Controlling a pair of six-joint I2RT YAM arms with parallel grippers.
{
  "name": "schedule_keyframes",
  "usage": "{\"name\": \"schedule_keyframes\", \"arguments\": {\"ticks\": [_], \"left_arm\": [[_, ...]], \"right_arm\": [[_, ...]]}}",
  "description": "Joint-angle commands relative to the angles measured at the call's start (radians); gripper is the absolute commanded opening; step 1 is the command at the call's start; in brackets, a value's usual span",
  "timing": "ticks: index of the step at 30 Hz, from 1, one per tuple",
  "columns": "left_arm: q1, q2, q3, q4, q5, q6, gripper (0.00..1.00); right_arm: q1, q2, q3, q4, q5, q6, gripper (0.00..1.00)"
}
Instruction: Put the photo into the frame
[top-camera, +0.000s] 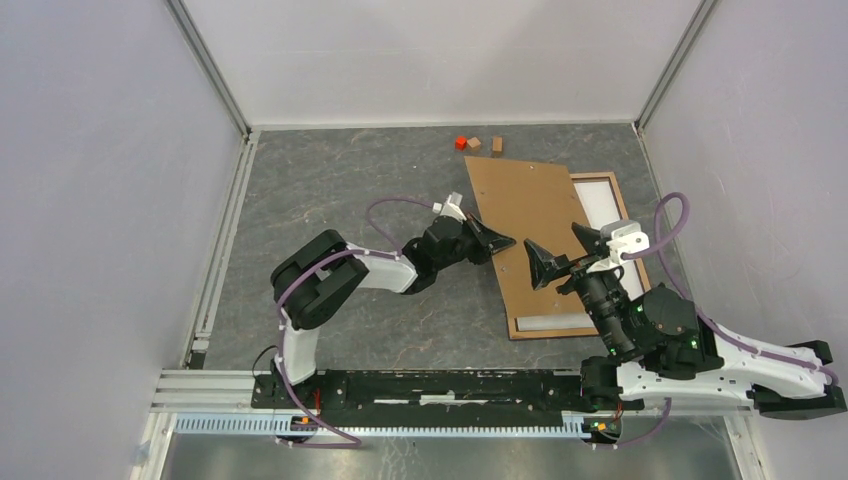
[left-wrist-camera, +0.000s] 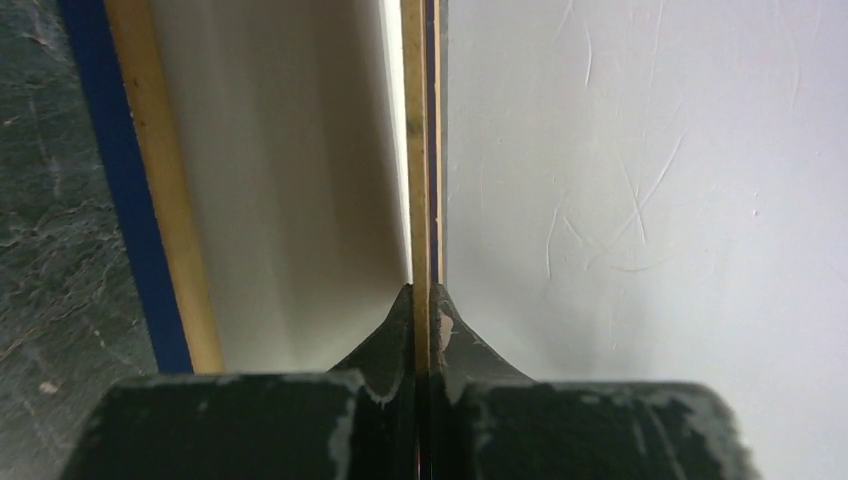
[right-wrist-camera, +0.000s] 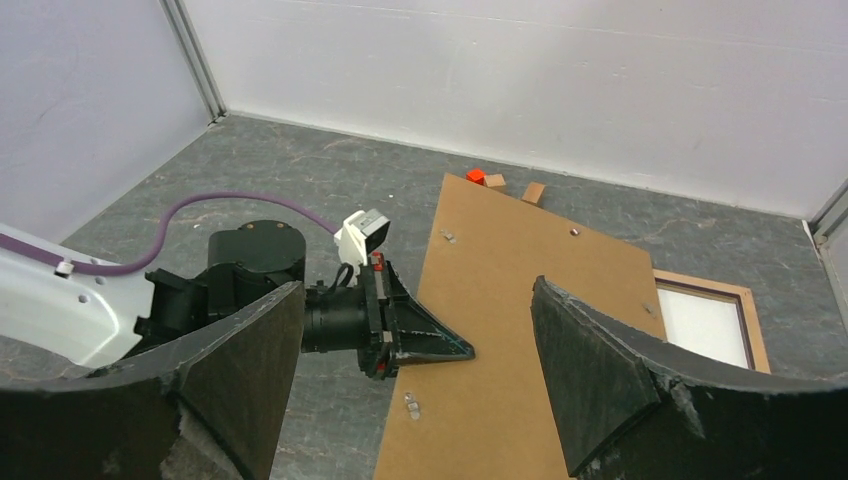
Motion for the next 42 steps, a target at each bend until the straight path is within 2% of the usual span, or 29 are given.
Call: {"name": "schedule_keyframes", "arguments": {"ticks": [1,13,31,42], "left_arm": [[-0.023,0.030,0.087,0.166,0.011,-0.070,0.02],[-0.037,0.164,0.216,0.147,0.098,-0.115,0.02],[-0.062,0.253,0.281,0.186,0.132,-0.105,0.02],[-0.061,0.271,0.317,0.139,0.124,-0.012,0.02]], "right_arm": [[0.005,-0.015,-0.011,-0.006,0.030,0.019,0.88],[0.004,-0.039,-0.024,-0.023,0.043,0.031,0.88],[0.004,-0.048,-0.035,-0.030,0.048,0.036,0.88],[0.004,-0.056,-0.049,-0.040,0.050,0.044,0.88]]}}
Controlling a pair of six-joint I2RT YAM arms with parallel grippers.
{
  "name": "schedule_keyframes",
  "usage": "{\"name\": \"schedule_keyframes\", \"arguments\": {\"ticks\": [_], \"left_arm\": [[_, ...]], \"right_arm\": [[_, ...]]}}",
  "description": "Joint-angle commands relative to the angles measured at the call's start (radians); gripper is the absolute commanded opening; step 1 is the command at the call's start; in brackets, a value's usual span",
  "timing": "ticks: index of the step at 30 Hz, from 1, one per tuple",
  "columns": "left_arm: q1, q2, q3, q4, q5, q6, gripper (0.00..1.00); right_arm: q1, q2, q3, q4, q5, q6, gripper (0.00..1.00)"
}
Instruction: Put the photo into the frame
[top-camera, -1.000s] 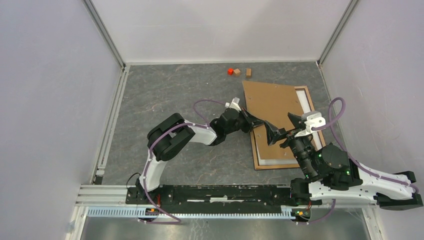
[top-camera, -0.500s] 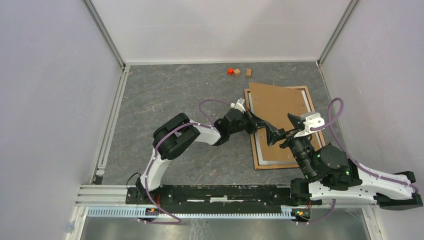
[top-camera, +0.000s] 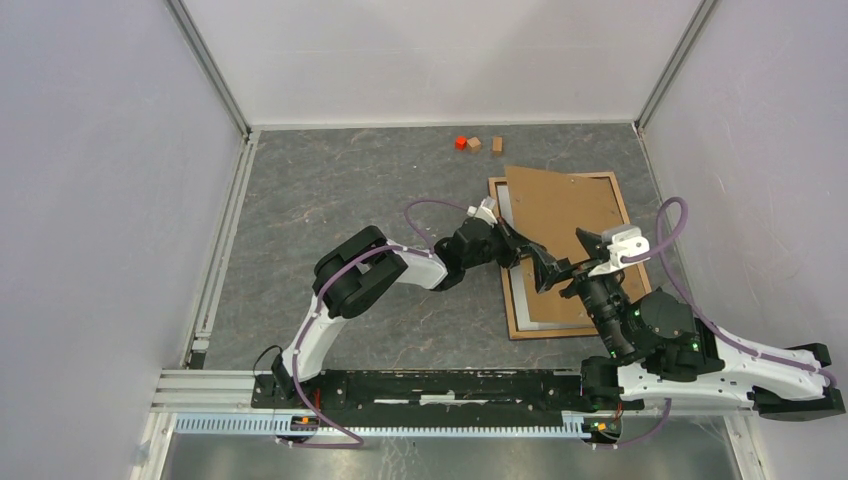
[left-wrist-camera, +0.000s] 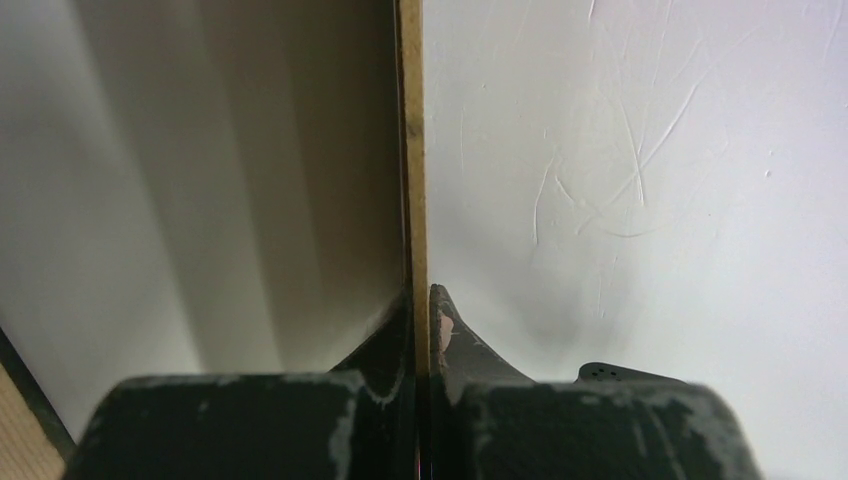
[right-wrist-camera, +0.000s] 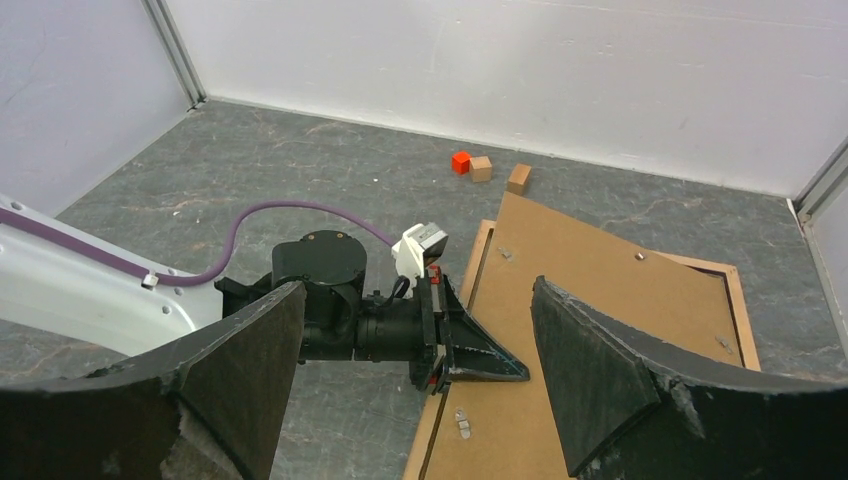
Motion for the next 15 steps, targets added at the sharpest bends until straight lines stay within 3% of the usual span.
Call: {"name": "schedule_keyframes", "arguments": {"ticks": [1,15], "left_arm": [[-0.005,-0.004,0.059,0.071,0.010,0.068,0.02],[0.018,0.022,0.060,0.064,0.026,0.066,0.03]], "right_arm": [[0.004,-0.009,-0.012,0.005,0.020,0.014,0.88],[0.004,-0.028,-0.020,-0.013,0.026,0.049,0.88]]}}
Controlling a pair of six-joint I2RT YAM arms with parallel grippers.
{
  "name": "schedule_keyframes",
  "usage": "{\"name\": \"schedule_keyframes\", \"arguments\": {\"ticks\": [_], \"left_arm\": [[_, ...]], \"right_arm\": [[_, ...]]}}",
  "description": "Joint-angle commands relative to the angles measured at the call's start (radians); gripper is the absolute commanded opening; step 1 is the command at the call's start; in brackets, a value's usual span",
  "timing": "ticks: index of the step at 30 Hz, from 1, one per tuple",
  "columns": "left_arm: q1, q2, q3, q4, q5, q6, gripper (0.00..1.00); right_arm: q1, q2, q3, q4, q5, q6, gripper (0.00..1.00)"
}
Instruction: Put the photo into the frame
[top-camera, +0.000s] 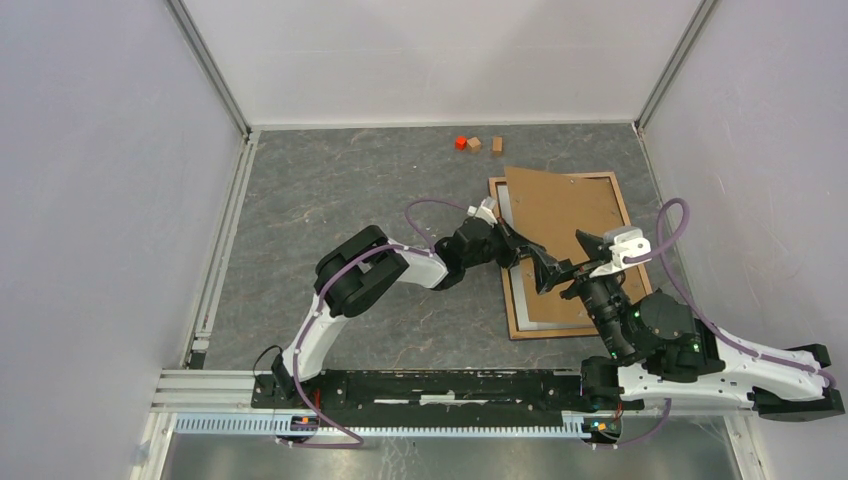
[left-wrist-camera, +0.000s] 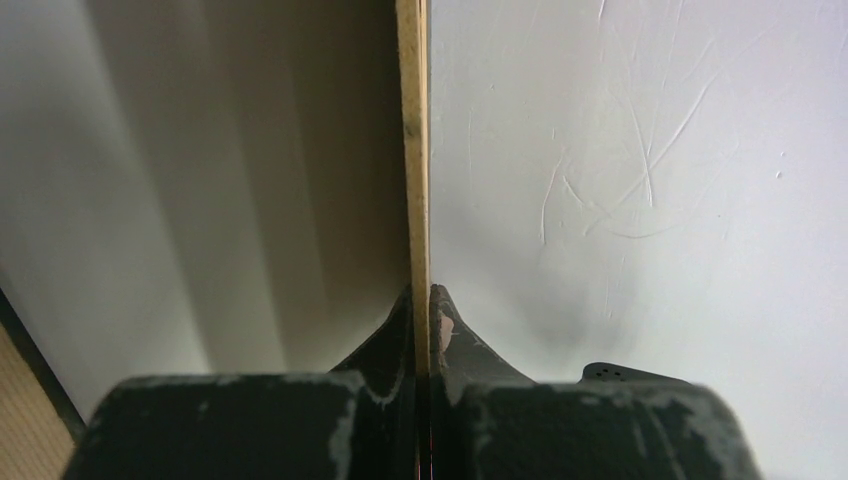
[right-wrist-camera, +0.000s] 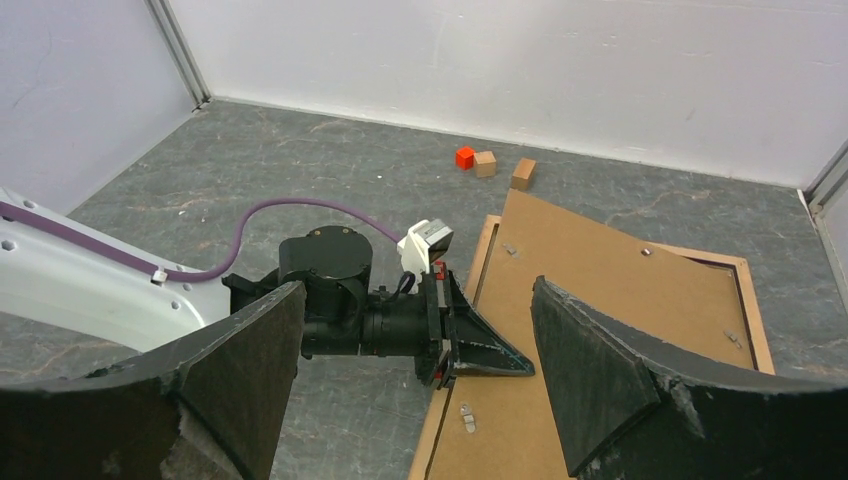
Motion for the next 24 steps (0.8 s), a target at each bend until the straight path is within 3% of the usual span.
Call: {"name": "schedule_keyframes", "arguments": {"ticks": [1,24], "left_arm": [[0.013,0.007,0.048,0.070,0.025,0.056,0.04],[0.023,0.030,0.055,0.112,-0.022,0.059,0.02]], "right_arm": [[0.004,-0.018,-0.008,-0.001,0.027,0.020,0.88],[0.004,-0.018,-0.010,-0.006,0.025,0.024,0.88]]}}
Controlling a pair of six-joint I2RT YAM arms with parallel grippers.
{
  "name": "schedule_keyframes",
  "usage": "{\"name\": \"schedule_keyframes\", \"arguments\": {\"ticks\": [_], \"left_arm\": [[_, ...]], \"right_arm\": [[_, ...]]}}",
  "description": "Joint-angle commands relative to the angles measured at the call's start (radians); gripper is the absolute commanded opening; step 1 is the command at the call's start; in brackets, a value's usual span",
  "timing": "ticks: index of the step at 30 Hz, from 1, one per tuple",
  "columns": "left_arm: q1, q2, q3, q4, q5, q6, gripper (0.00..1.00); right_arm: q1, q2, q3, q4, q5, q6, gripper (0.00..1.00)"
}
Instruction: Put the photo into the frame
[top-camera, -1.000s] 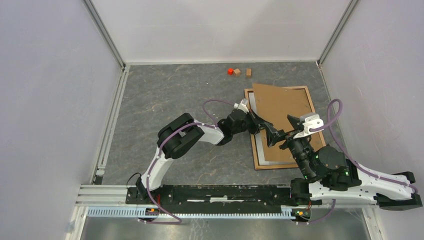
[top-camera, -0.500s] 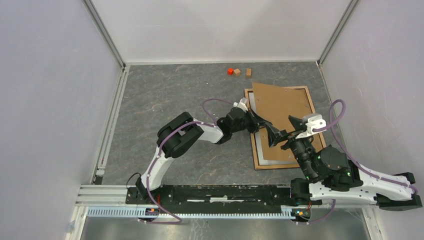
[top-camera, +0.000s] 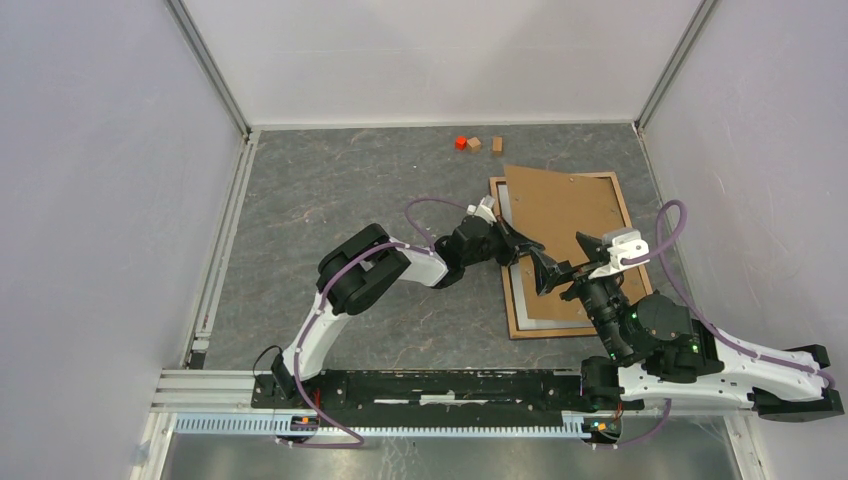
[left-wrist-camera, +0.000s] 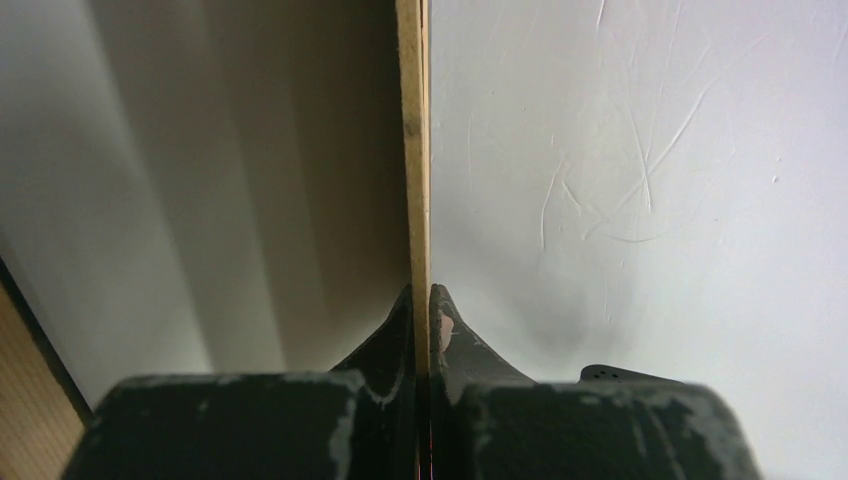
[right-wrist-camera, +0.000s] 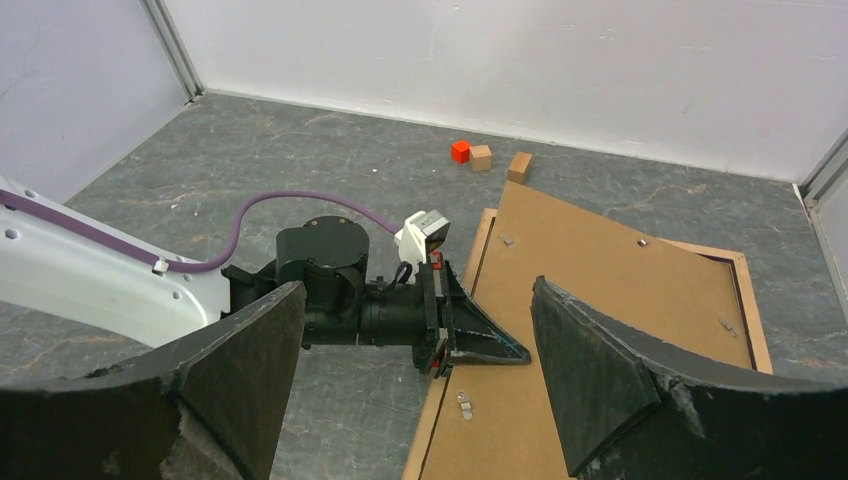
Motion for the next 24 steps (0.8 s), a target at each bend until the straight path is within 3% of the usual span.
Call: {"name": "schedule_keyframes", "arguments": {"ticks": [1,15,17,20,24], "left_arm": [[0.006,0.009,0.040,0.090,-0.037,0.062,0.02],[0.014,0.031,0.037,0.092,-0.020,0.068,0.04],[0.014,0.037,0.043,0.088,-0.007,0.053,0.13],[0.014,0.006,0.036,0.004,-0.003,0.049,0.36],[0.004,-0.100,0.061,-0.296,-0.060,0.163,0.54]], "right_arm": [[0.004,-0.004,0.006,0.008,0.011,0.016,0.88],[0.003,-0.004,0.004,-0.004,0.007,0.033,0.88],[0.004,-0.003,0.002,-0.003,0.008,0.037,0.88],[0.004,-0.003,0.002,-0.002,0.006,0.040,0.88],[0.004,-0.010,-0.012,0.015,0.005,0.040,0.88]]}}
